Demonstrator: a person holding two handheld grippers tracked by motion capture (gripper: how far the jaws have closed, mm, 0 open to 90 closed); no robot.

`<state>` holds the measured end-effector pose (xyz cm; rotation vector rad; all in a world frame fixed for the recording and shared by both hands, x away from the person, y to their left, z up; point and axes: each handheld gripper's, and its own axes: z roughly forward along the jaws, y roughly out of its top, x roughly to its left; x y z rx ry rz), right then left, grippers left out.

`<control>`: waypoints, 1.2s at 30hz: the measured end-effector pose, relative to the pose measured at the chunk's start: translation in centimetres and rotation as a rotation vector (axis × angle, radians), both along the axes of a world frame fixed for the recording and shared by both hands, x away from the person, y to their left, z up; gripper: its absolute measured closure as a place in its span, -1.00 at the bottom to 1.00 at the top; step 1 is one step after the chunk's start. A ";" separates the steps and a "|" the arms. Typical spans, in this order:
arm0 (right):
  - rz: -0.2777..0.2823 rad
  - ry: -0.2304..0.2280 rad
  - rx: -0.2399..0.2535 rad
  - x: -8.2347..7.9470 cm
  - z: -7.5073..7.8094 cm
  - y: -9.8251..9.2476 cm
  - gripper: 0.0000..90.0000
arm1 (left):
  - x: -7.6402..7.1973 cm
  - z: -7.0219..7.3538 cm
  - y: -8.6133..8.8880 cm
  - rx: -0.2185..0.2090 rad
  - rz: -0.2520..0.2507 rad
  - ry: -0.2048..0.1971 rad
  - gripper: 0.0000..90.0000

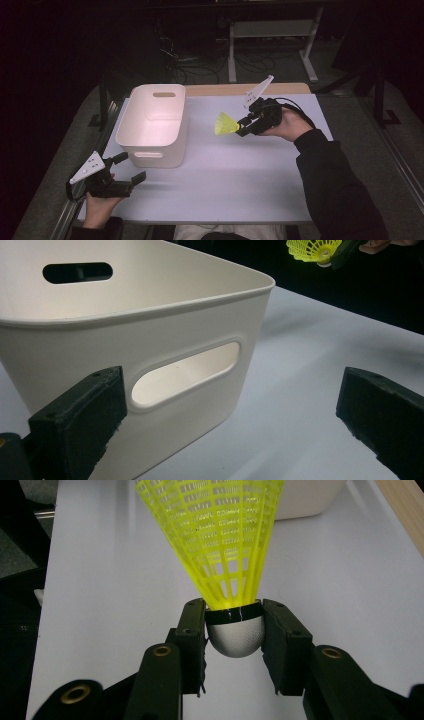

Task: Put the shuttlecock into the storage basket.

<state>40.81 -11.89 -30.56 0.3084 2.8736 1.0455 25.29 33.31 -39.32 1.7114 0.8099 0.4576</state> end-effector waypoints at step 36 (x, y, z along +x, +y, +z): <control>0.051 -0.012 0.052 1.7 3.0 4.4 0.38 | 0.0 0.0 0.1 -0.004 -0.002 -0.004 -1.00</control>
